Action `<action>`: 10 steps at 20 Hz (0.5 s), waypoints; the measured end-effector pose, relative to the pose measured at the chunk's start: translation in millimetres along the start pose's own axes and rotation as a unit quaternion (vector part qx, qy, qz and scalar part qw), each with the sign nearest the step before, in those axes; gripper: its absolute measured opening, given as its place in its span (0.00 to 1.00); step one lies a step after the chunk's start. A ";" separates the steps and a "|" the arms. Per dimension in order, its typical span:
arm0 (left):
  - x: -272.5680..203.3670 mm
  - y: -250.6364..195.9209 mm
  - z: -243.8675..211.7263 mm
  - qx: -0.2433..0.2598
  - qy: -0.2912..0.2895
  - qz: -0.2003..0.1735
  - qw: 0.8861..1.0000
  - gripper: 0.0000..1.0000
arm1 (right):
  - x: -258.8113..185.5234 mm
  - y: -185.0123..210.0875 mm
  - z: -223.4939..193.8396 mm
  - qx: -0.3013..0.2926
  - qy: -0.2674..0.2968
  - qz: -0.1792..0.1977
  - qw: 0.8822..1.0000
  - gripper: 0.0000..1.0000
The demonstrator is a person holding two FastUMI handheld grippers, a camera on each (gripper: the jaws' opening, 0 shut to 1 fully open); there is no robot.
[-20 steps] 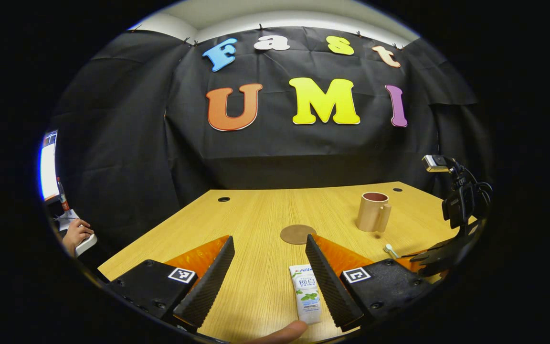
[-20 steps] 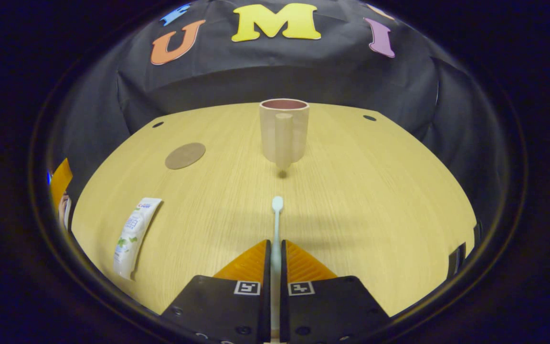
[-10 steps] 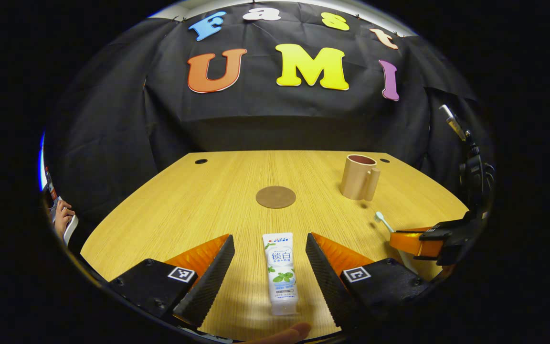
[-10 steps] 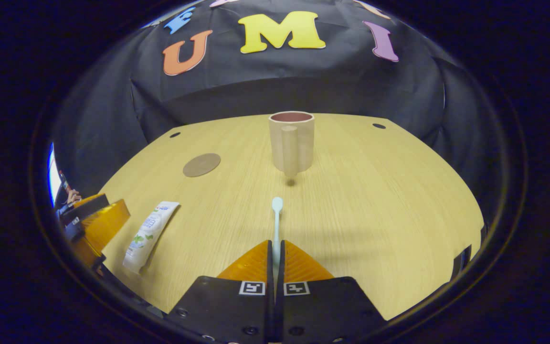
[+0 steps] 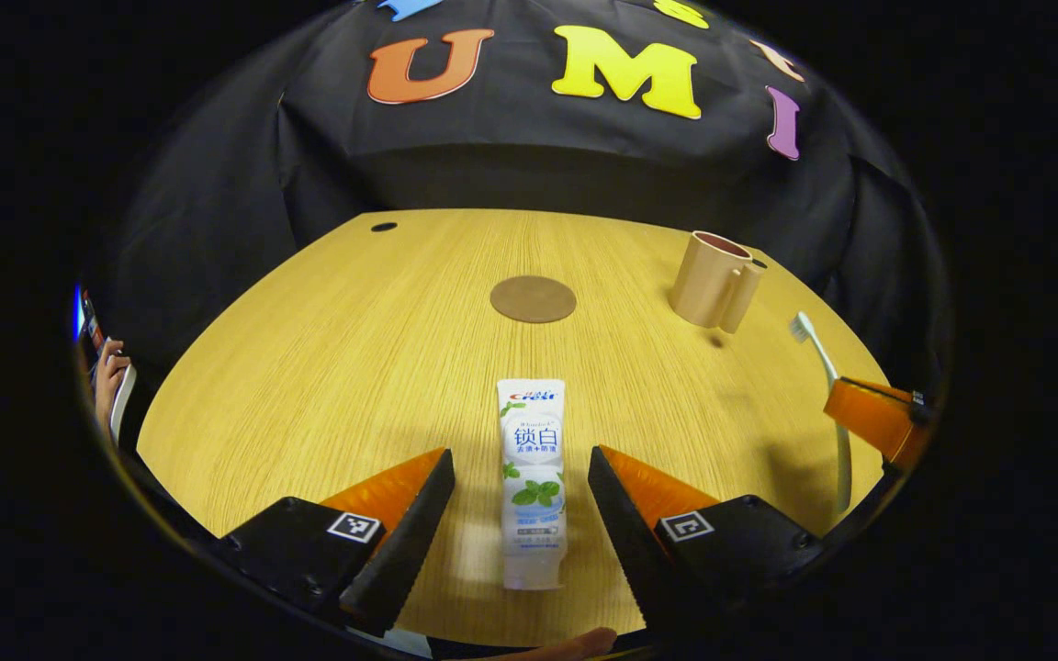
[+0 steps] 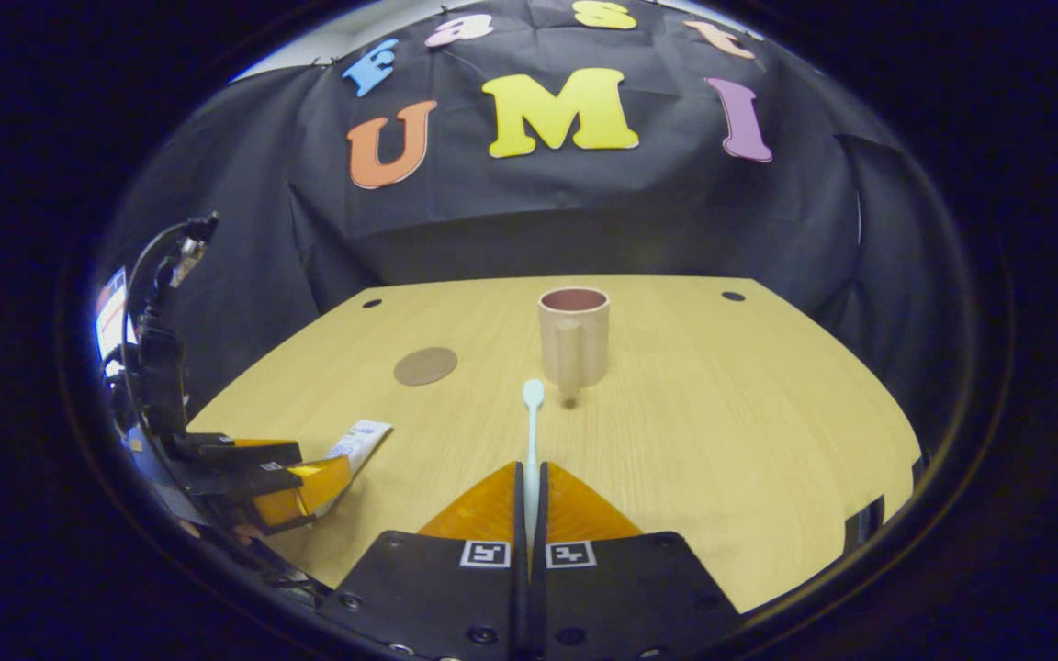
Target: Put the toothbrush and toothpaste on the desktop into the cup, then pick up the cup and place it on the coaster on the desktop.
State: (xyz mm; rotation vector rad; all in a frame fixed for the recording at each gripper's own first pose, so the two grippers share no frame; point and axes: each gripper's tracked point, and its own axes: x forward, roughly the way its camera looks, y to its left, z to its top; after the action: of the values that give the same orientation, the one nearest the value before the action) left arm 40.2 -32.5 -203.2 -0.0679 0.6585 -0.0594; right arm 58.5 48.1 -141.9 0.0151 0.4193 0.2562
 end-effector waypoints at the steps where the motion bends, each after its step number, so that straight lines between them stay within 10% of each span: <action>1: -1.1 0.1 -0.6 0.006 0.004 0.000 1.000 0.94 | -5.1 0.9 2.3 0.001 -0.006 0.004 1.000 0.00; 10: 3.5 0.7 -13.6 0.044 0.039 0.012 0.998 0.76 | -26.6 -13.7 14.5 0.010 -0.037 0.011 0.999 0.00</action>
State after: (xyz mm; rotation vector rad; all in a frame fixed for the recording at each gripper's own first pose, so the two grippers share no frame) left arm 34.6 -32.7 -216.1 0.0268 0.7345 -0.0675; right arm 44.2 28.8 -118.9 0.0488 0.3487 0.2724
